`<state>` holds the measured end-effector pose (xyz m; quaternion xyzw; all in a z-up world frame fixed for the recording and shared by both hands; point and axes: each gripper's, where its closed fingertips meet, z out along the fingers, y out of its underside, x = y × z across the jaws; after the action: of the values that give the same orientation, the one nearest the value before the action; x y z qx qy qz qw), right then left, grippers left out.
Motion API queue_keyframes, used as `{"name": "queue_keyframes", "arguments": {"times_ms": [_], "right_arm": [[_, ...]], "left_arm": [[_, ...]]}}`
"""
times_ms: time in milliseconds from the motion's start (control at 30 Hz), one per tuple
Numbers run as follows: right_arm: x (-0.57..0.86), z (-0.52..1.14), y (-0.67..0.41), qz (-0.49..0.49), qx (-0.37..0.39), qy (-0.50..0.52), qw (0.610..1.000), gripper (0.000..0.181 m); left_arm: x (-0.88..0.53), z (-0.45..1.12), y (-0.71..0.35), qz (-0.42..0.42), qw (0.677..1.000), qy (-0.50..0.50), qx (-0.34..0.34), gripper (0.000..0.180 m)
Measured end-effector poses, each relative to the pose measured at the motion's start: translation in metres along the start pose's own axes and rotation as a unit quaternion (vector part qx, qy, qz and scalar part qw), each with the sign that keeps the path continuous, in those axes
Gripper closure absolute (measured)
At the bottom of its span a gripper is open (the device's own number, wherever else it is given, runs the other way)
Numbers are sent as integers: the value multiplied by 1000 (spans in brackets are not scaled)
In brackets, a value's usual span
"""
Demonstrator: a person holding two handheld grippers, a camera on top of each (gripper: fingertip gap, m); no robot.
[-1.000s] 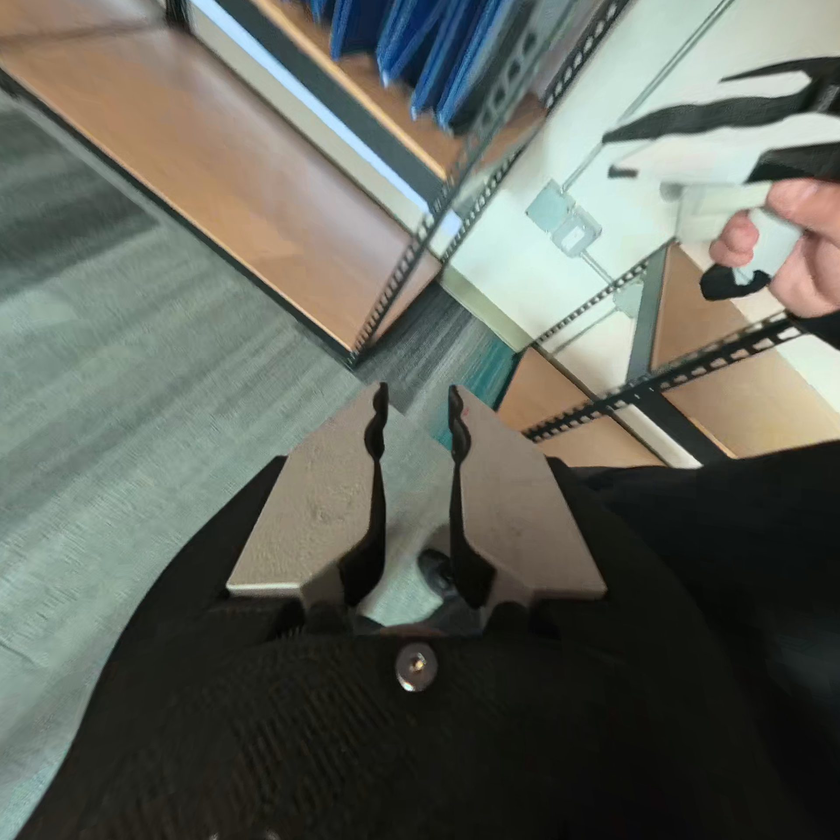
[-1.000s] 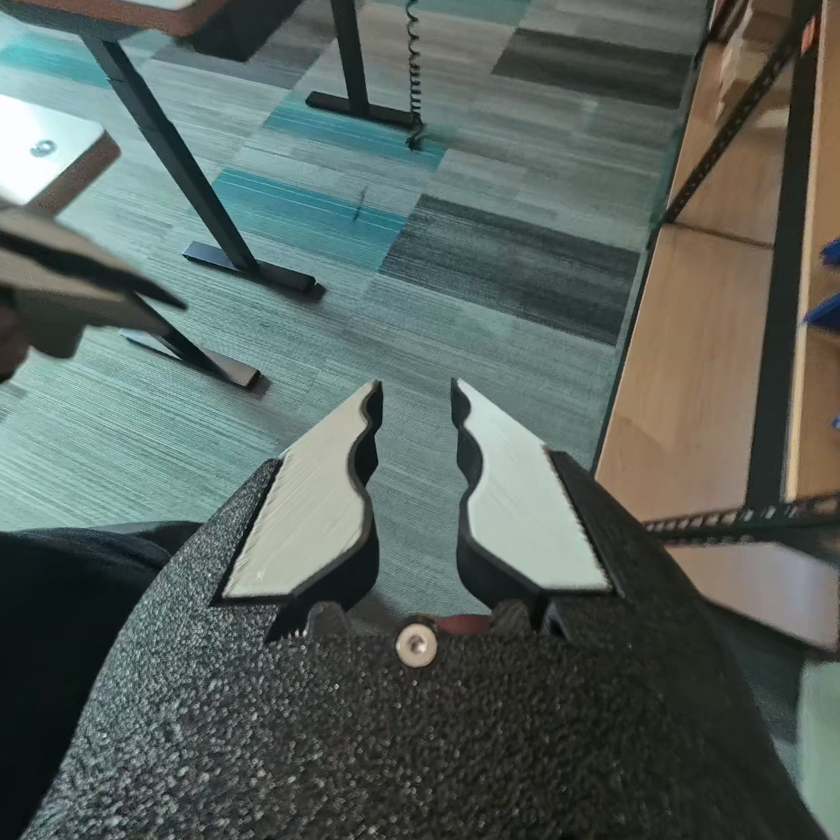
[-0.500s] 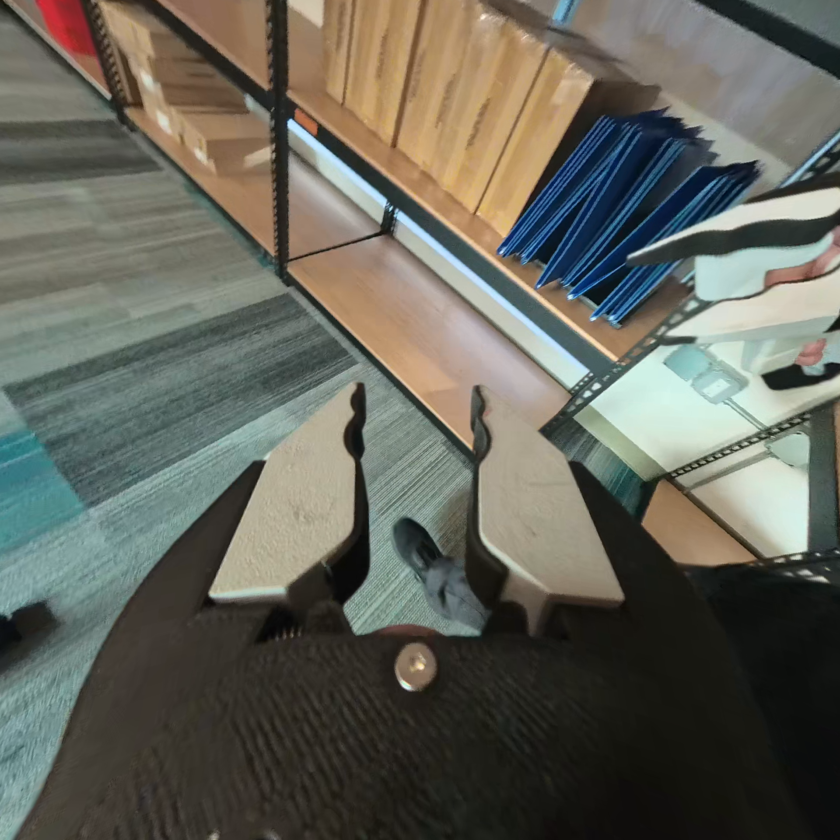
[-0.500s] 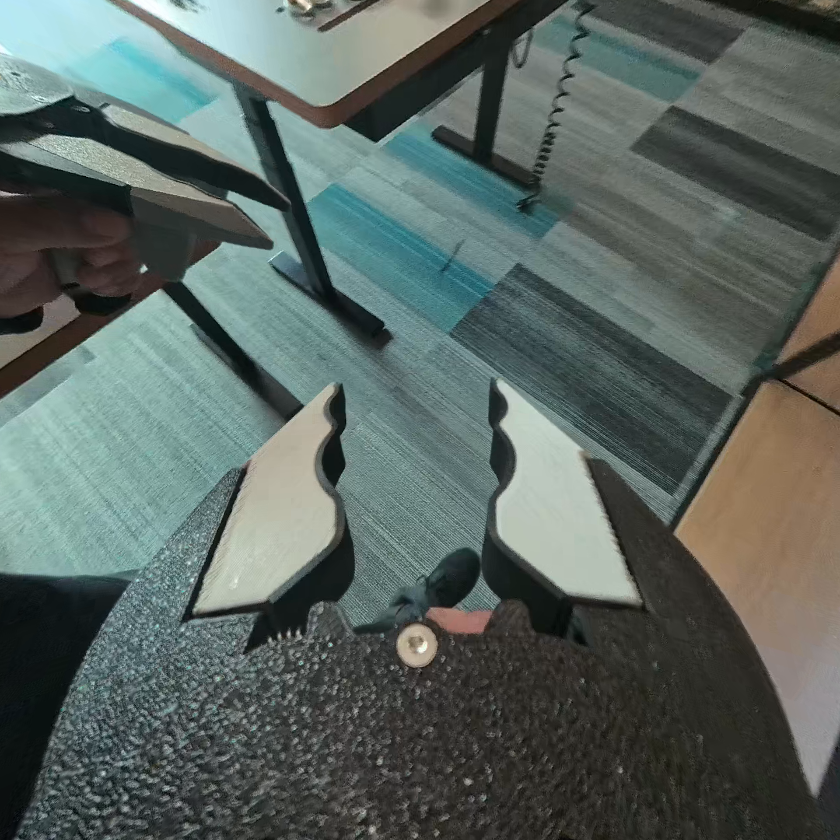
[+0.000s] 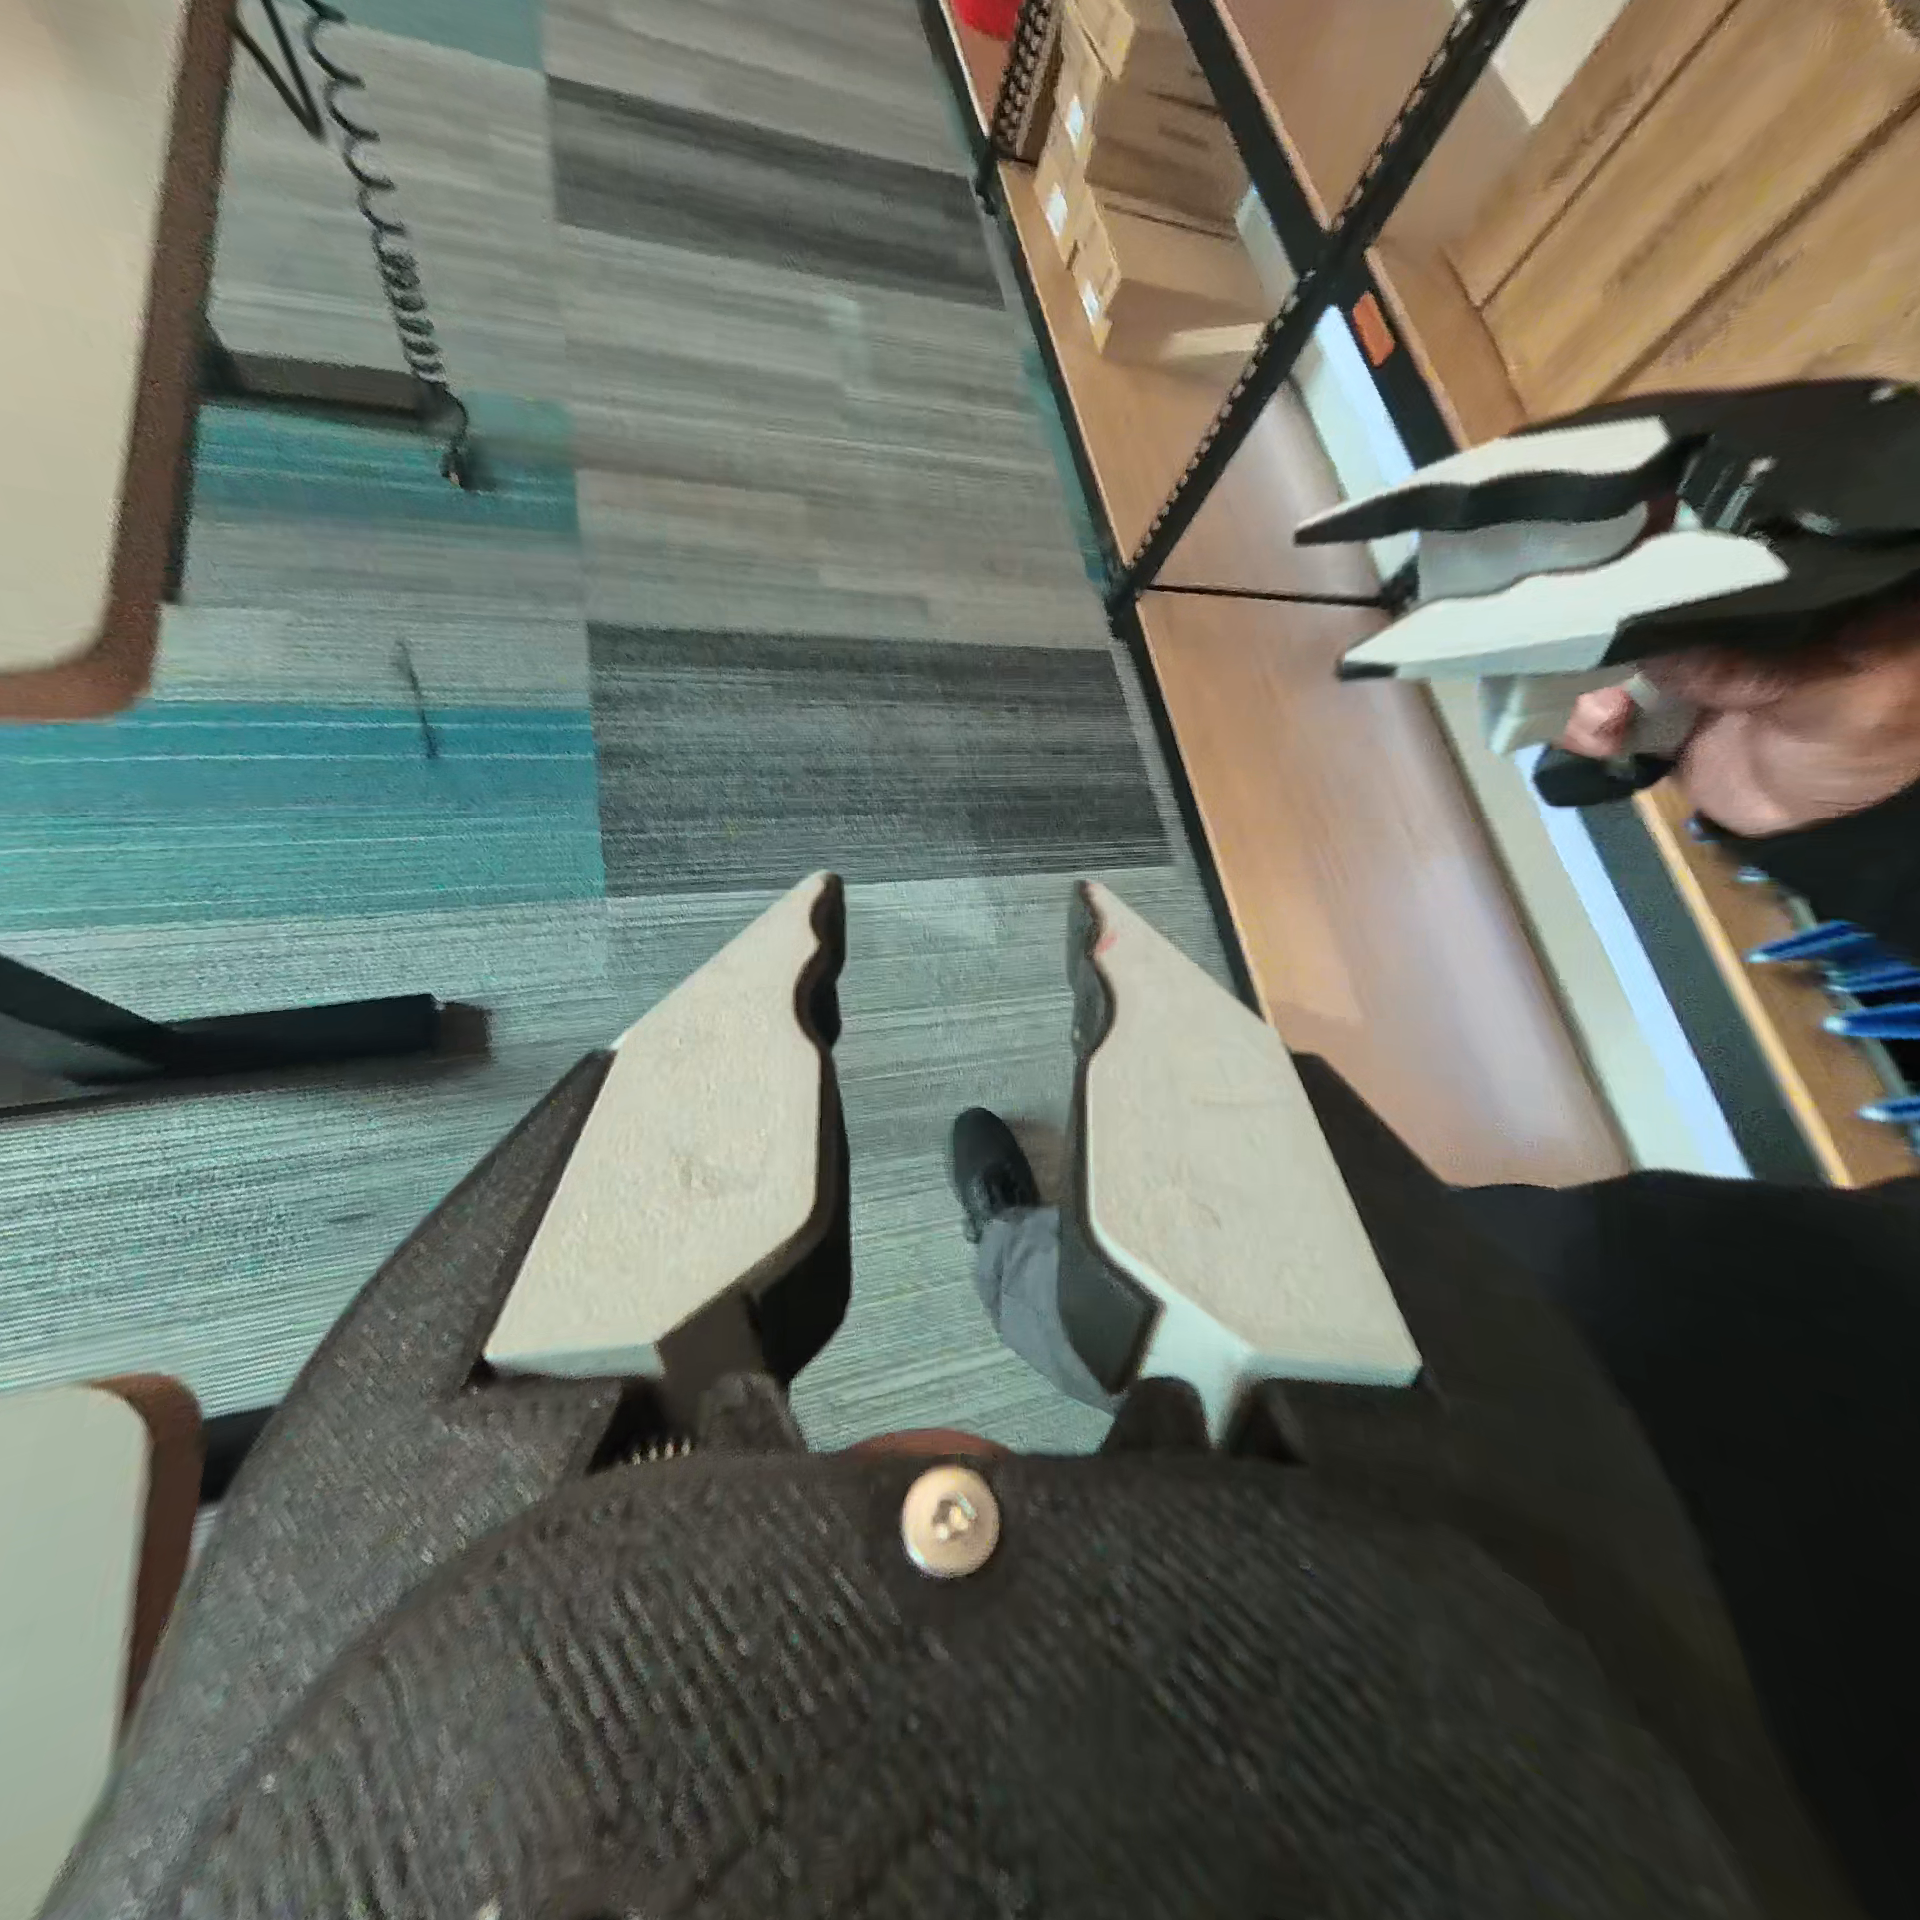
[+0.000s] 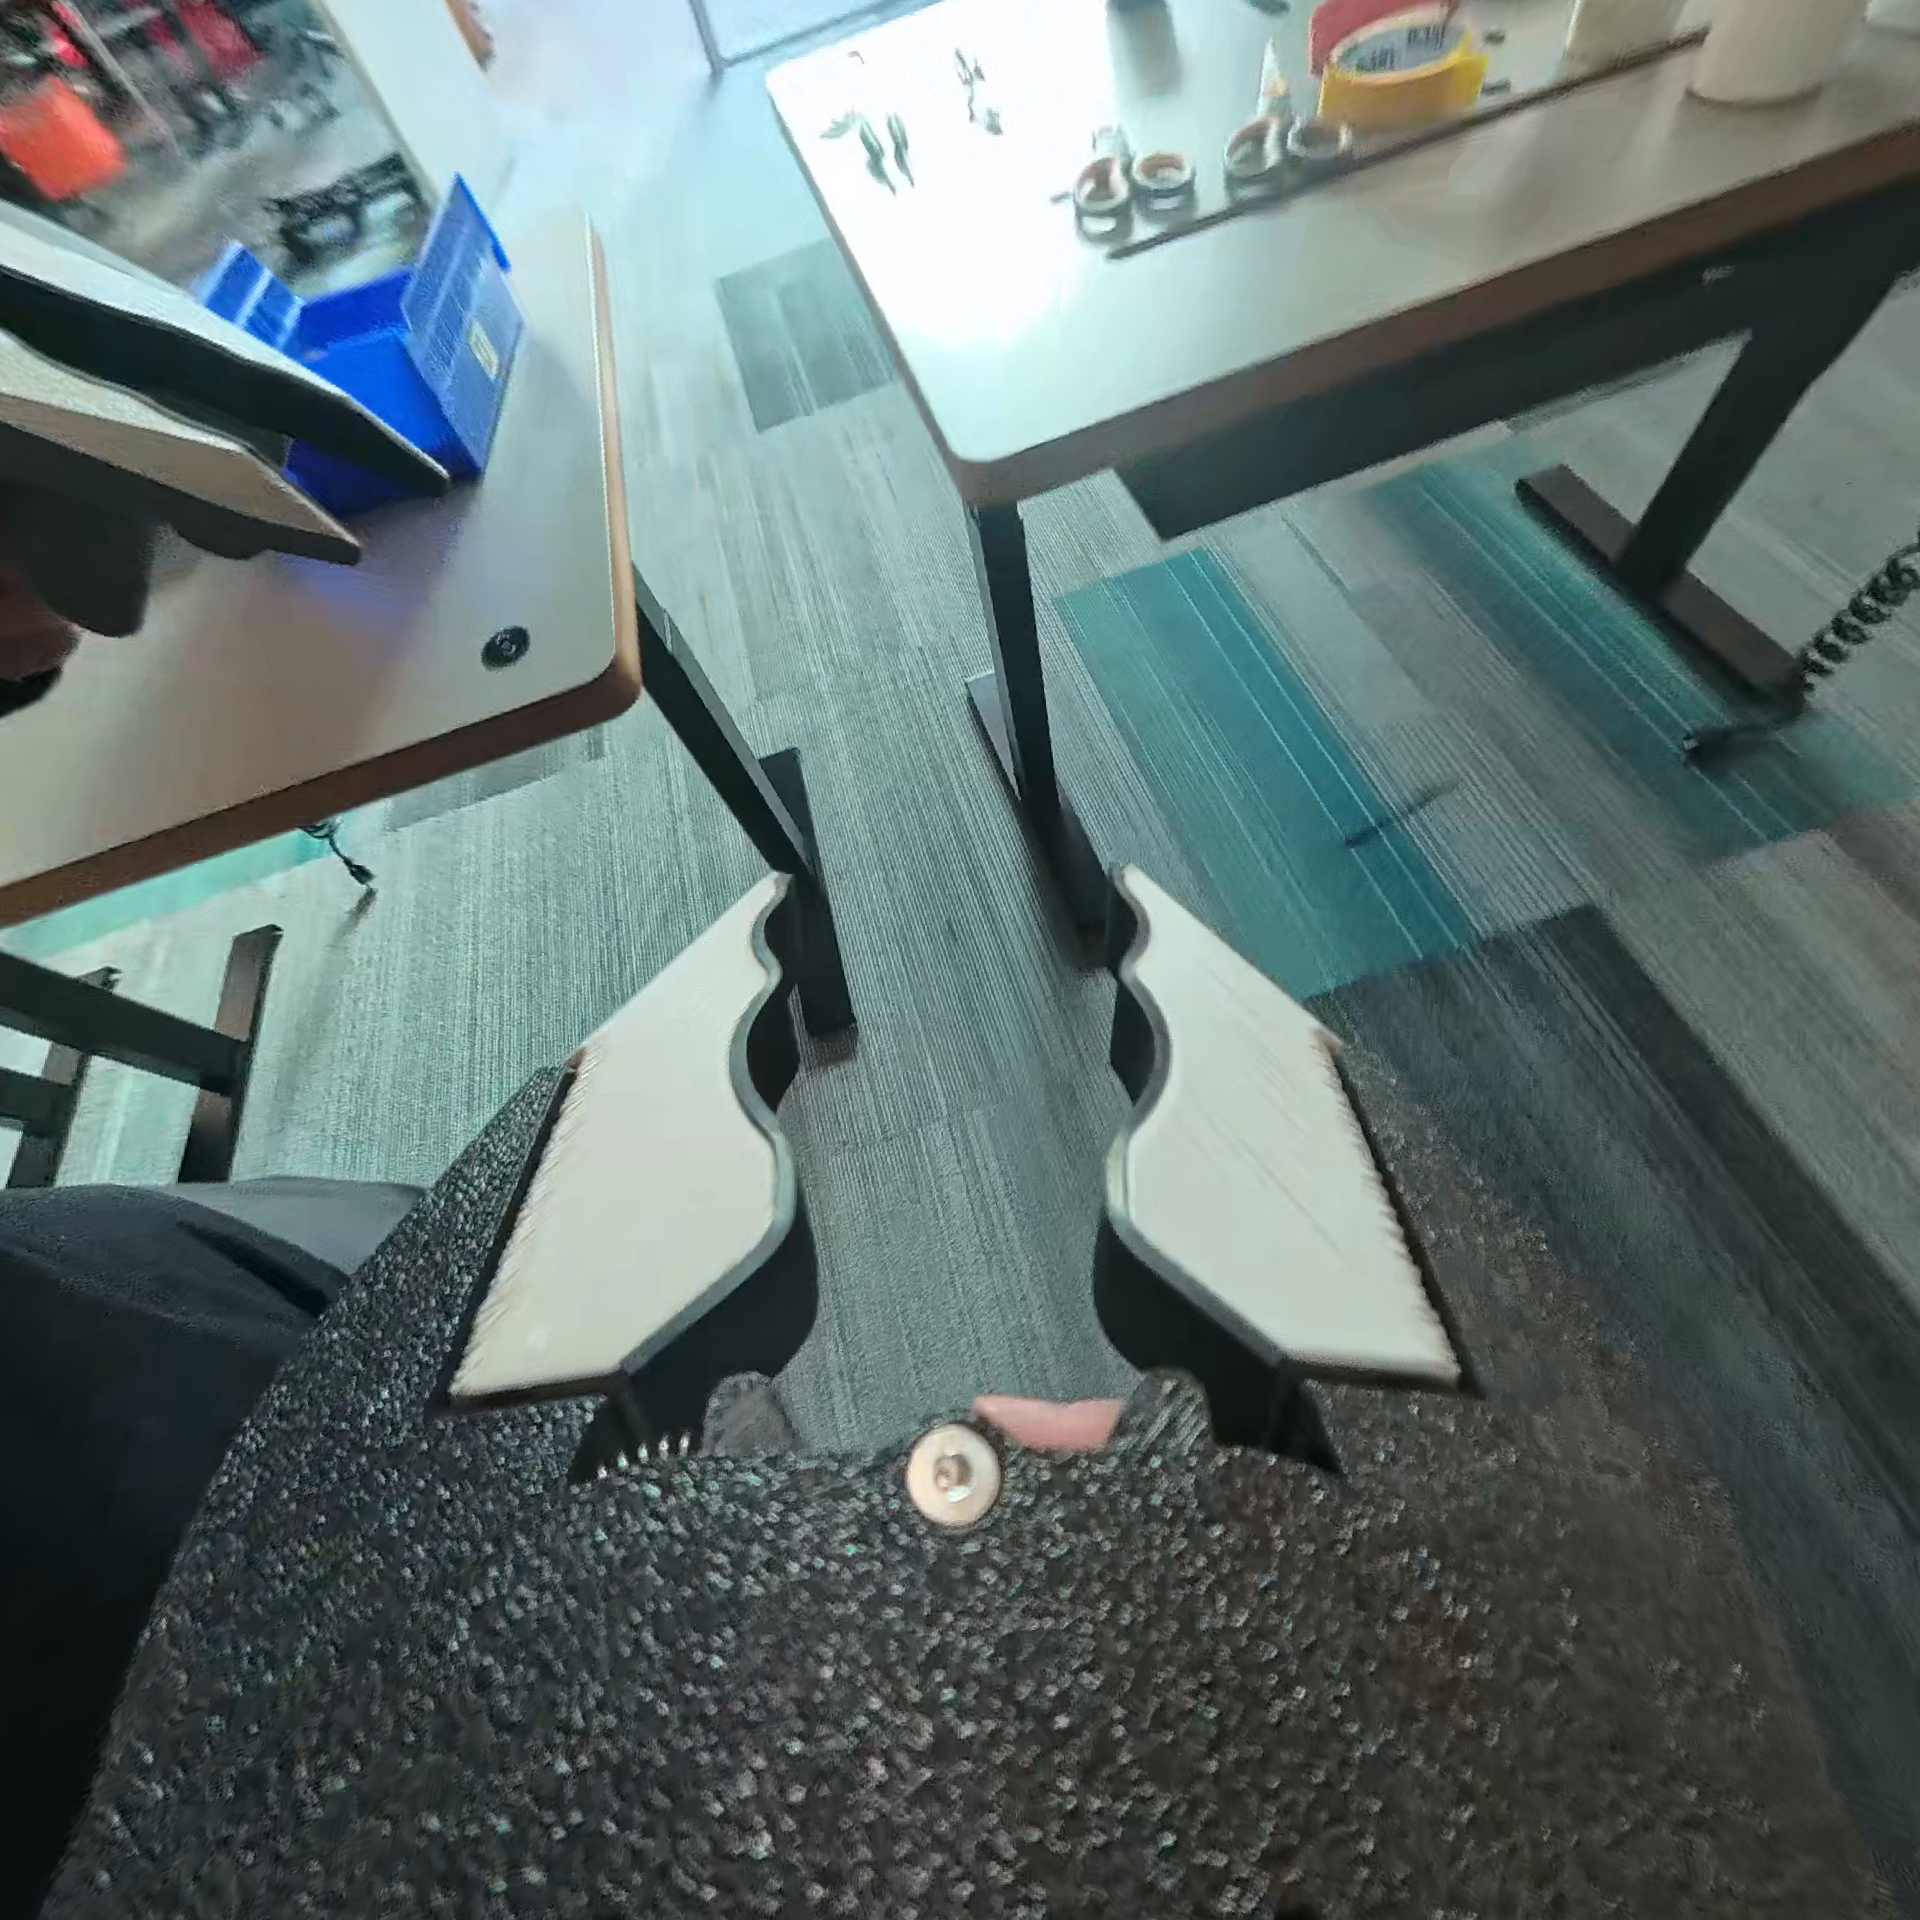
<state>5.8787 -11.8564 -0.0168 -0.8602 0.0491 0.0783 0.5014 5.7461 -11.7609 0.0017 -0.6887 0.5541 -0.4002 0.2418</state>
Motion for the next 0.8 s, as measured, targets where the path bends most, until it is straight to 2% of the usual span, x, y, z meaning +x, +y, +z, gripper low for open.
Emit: {"name": "queue_keyframes", "arguments": {"times_ms": [133,300,633,800], "right_arm": [[54,6,-15,-23,-8,-16,1000,124],[95,1,-29,1,10,-16,1000,126],[146,12,-30,7,-36,15,999,125],[186,38,-49,3,-63,70,996,121]], "left_arm": [[-3,27,-25,18,999,-49,-10,138],[-7,66,-43,4,999,-48,-18,138],[-60,150,-95,-6,999,-37,-7,138],[-133,193,-129,0,996,-83,13,117]]}}
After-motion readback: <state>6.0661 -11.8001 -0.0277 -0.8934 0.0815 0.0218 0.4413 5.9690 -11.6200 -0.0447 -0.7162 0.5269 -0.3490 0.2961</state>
